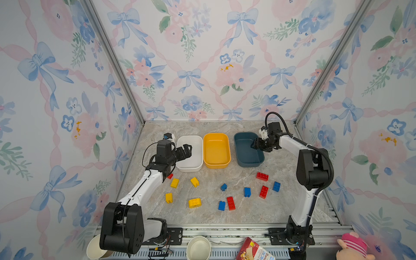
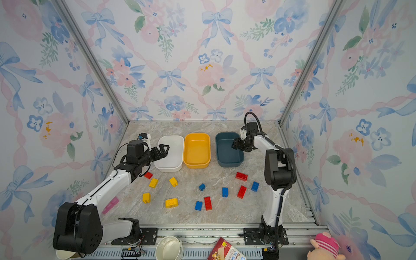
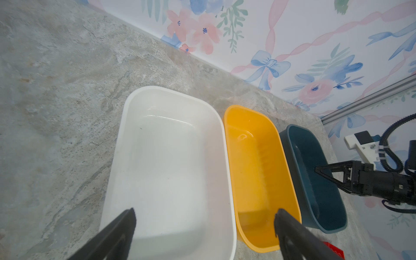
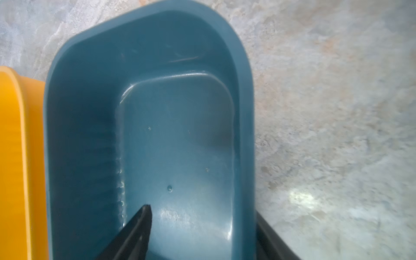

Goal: Sort the legos into containers by color
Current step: 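Pull the teal bin with the right gripper alongside the yellow bin, then withdraw the right gripper from the teal bin toward the red bricks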

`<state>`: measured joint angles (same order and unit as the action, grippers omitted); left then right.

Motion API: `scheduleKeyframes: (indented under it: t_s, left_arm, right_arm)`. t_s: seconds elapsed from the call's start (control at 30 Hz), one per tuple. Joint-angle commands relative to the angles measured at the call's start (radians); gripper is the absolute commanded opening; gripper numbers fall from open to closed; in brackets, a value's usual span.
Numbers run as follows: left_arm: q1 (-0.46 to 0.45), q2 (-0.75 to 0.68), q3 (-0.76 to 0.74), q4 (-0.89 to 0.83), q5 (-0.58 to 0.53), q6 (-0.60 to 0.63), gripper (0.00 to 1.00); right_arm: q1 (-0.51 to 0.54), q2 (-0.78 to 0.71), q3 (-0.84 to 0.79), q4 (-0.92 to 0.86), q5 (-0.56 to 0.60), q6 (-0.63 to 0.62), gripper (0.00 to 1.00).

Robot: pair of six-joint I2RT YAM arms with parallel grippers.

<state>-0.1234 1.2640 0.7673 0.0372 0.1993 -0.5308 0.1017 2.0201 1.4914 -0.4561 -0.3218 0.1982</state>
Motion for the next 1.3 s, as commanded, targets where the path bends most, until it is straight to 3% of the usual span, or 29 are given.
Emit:
scheduleKeyframes:
  t_s: [0.0,0.8,1.03,1.27]
  left_arm:
    - [0.008,-0.006,-0.011,0.013,0.014,0.023,0.98]
    - [0.019,-0.022,-0.025,0.012,0.021,0.017,0.98]
    - [0.019,-0.025,-0.022,0.012,0.022,0.017,0.98]
    - [0.019,-0.029,-0.038,0.028,0.025,0.012,0.98]
  right_arm:
    - [0.025,-0.048,-0.001,0.019,-0.003,0.016,0.67]
    - [0.067,-0.076,-0.032,0.031,0.008,0.064,0.67]
    - [0.043,-0.195,-0.079,-0.03,0.079,0.063,0.71]
    - [0.023,-0.376,-0.236,-0.088,0.141,0.101,0.77]
